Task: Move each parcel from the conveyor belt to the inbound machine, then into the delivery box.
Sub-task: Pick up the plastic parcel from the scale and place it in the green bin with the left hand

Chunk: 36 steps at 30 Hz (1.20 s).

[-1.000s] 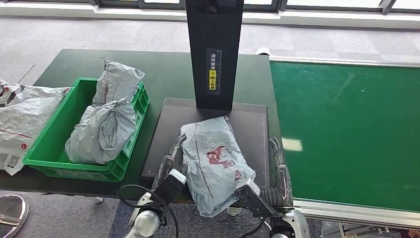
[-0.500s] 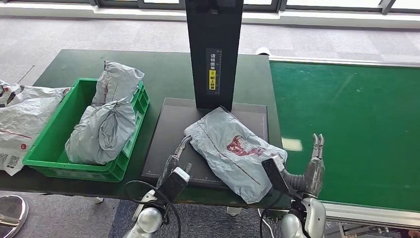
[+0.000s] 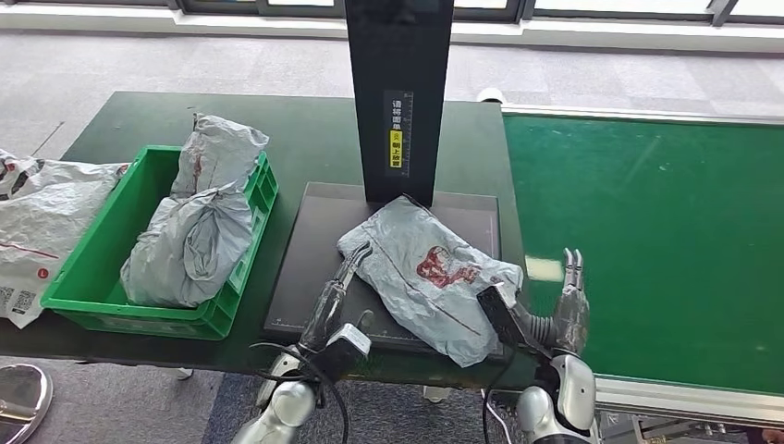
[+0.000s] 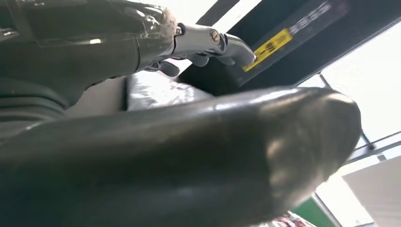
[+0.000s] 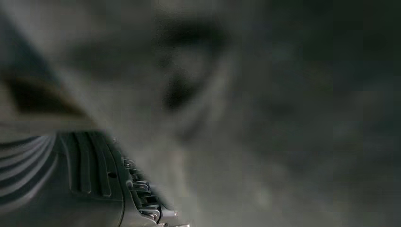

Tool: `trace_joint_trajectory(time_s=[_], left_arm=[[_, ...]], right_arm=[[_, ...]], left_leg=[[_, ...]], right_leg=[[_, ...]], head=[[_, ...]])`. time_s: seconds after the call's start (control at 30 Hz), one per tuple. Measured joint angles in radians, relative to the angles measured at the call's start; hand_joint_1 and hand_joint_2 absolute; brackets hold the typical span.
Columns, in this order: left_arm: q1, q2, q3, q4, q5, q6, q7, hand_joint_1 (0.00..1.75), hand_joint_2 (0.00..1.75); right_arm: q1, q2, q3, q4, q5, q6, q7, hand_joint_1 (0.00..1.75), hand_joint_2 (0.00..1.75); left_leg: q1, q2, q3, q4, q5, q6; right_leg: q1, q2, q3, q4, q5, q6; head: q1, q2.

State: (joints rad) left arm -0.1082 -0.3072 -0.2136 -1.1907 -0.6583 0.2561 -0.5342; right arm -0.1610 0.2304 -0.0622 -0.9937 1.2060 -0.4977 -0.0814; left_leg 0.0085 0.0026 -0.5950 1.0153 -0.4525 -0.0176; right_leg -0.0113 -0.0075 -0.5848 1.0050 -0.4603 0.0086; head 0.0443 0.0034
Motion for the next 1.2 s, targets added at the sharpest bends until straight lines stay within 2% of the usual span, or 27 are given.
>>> trace_joint_trajectory(time_s=[0.1, 0.2, 0.3, 0.33, 0.43, 0.47, 0.53, 0.6, 0.67, 0.77, 0.9, 1.03, 1.2], left_arm=[[-0.023, -0.004, -0.009, 0.037, -0.042, 0.080, -0.024, 0.00, 0.00], [-0.080, -0.015, -0.026, 0.120, -0.096, 0.229, -0.044, 0.00, 0.00], [-0.179, -0.035, -0.082, 0.242, -0.049, 0.323, -0.058, 0.00, 0.00], [-0.215, -0.043, -0.114, 0.282, -0.023, 0.333, -0.061, 0.00, 0.44], [-0.314, -0.064, -0.247, 0.396, 0.019, 0.350, -0.027, 0.00, 1.75], [-0.342, -0.068, -0.298, 0.426, 0.025, 0.359, 0.004, 0.00, 1.75], [-0.395, -0.073, -0.403, 0.476, 0.048, 0.365, 0.079, 0.00, 0.87], [-0.448, -0.075, -0.502, 0.519, 0.092, 0.339, 0.148, 0.00, 0.87], [-0.493, -0.076, -0.586, 0.551, 0.142, 0.296, 0.202, 0.00, 1.75], [-0.546, -0.073, -0.697, 0.587, 0.198, 0.219, 0.264, 0.00, 1.75], [-0.593, -0.068, -0.808, 0.614, 0.229, 0.170, 0.289, 0.00, 1.75], [-0.620, -0.066, -0.869, 0.629, 0.229, 0.140, 0.309, 1.75, 1.75], [-0.642, -0.065, -0.966, 0.645, 0.162, 0.098, 0.392, 1.75, 1.75]], right_arm=[[-0.003, 0.010, 0.001, 0.003, -0.029, 0.005, -0.028, 0.00, 0.00], [-0.008, 0.022, 0.010, 0.007, -0.075, 0.013, -0.072, 0.00, 0.00], [-0.019, 0.034, 0.029, 0.017, -0.118, 0.011, -0.109, 0.00, 1.31], [-0.022, 0.035, 0.035, 0.021, -0.131, 0.006, -0.121, 0.00, 1.75], [-0.031, 0.039, 0.050, 0.031, -0.164, -0.003, -0.158, 0.00, 1.75], [-0.034, 0.041, 0.055, 0.034, -0.173, -0.001, -0.170, 0.00, 1.75], [-0.043, 0.045, 0.067, 0.042, -0.187, 0.005, -0.188, 0.00, 1.75], [-0.050, 0.051, 0.079, 0.047, -0.196, 0.011, -0.193, 0.00, 1.75], [-0.050, 0.054, 0.086, 0.049, -0.201, 0.015, -0.186, 0.00, 1.75], [-0.036, 0.052, 0.089, 0.040, -0.206, 0.033, -0.172, 0.00, 1.75], [-0.006, 0.045, 0.088, 0.021, -0.212, 0.048, -0.163, 0.00, 1.75], [0.012, 0.036, 0.088, 0.013, -0.213, 0.058, -0.160, 0.00, 1.75], [0.047, 0.020, 0.083, -0.010, -0.216, 0.084, -0.153, 0.00, 1.75]], left_leg=[[0.000, 0.000, 0.000, 0.000, 0.000, 0.000], [0.000, 0.000, 0.000, 0.000, 0.001, 0.000], [0.000, -0.001, 0.000, 0.000, 0.002, 0.001], [0.000, -0.001, -0.001, 0.000, 0.002, 0.001], [-0.001, -0.002, -0.001, 0.001, 0.002, 0.001], [-0.001, -0.002, -0.001, 0.001, 0.002, 0.001], [-0.001, -0.001, -0.001, 0.001, 0.002, 0.001], [-0.001, -0.001, -0.001, 0.001, 0.002, 0.001], [-0.001, -0.002, -0.001, 0.001, 0.002, 0.001], [-0.001, -0.002, -0.001, 0.000, 0.002, 0.001], [-0.001, -0.002, -0.002, 0.000, 0.002, 0.001], [-0.001, -0.003, -0.003, 0.000, 0.002, 0.001], [-0.001, -0.007, -0.004, 0.000, 0.002, 0.001]], right_leg=[[0.000, 0.000, 0.000, 0.000, 0.000, 0.000], [0.000, 0.000, 0.000, 0.000, 0.001, 0.000], [0.000, -0.001, 0.000, 0.000, 0.002, 0.000], [0.000, -0.001, 0.000, 0.000, 0.002, 0.000], [-0.001, -0.002, 0.001, 0.000, 0.003, 0.001], [-0.001, -0.002, 0.000, 0.000, 0.003, 0.001], [-0.001, -0.001, 0.000, 0.000, 0.003, 0.001], [-0.001, -0.001, 0.000, 0.000, 0.003, 0.001], [-0.001, -0.001, 0.000, 0.000, 0.003, 0.001], [-0.001, -0.002, 0.000, 0.000, 0.003, 0.001], [-0.001, -0.001, 0.000, 0.000, 0.003, 0.001], [-0.001, -0.003, -0.001, 0.000, 0.003, 0.001], [-0.001, -0.006, 0.000, 0.000, 0.003, 0.001]], head=[[0.000, 0.000], [0.000, 0.000], [0.000, 0.000], [0.000, 0.000], [0.000, 0.000], [0.000, 0.000], [0.000, 0.000], [0.000, 0.000], [0.000, 0.000], [0.000, 0.000], [0.000, 0.000], [0.000, 0.000], [0.000, 0.000]])
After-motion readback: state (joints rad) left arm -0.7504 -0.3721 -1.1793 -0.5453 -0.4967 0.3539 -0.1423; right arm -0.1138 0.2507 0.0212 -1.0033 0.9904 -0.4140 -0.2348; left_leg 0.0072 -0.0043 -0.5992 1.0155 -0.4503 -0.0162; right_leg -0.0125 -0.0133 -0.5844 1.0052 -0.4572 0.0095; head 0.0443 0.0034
